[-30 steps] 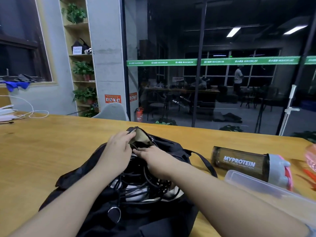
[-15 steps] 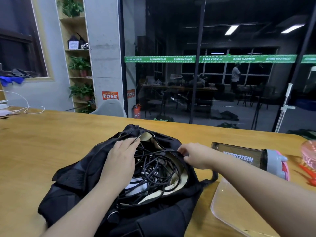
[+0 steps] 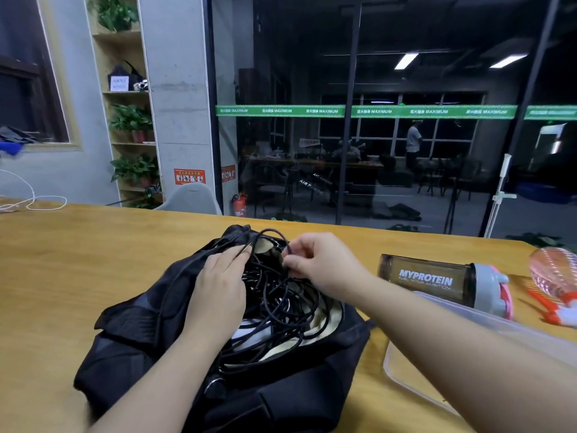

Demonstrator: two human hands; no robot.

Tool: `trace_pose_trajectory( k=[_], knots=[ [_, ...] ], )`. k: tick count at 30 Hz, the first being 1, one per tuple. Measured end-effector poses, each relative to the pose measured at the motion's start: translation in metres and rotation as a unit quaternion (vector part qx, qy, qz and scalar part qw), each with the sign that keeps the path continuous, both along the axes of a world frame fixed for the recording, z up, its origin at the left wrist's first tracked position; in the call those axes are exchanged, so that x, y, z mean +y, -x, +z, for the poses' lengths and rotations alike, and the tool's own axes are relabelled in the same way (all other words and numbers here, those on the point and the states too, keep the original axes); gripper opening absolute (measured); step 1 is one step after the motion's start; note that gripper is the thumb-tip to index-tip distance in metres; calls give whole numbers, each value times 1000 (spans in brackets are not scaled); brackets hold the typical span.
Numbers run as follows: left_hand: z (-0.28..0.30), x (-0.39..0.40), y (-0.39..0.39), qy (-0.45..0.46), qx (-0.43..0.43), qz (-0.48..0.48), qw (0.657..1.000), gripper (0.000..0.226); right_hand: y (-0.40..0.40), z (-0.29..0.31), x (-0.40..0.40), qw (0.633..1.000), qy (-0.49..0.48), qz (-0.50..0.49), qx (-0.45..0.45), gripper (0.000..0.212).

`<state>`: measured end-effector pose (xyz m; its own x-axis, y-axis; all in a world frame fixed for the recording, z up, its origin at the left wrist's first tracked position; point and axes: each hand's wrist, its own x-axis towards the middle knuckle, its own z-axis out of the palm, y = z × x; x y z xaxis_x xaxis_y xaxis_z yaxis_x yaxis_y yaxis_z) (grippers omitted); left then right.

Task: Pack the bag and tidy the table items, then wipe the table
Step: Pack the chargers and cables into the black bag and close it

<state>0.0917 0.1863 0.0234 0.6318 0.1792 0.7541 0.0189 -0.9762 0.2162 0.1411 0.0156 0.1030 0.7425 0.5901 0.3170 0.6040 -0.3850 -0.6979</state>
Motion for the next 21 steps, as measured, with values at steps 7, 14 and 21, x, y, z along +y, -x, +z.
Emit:
trace_pose_trajectory(
  k=[7,14,21],
  knots=[
    [-2,-1,1,7,-11,-5,1000,48,-6,-15,14,957,193,-111,-187,17],
    [1,-8,9,-31,-1,-101,994,73,-19,15,23,966,246,-70,-33,16],
    [1,-11,10,-111,-17,-198,974,79,-20,10,8,965,263,-10,1,12]
  ],
)
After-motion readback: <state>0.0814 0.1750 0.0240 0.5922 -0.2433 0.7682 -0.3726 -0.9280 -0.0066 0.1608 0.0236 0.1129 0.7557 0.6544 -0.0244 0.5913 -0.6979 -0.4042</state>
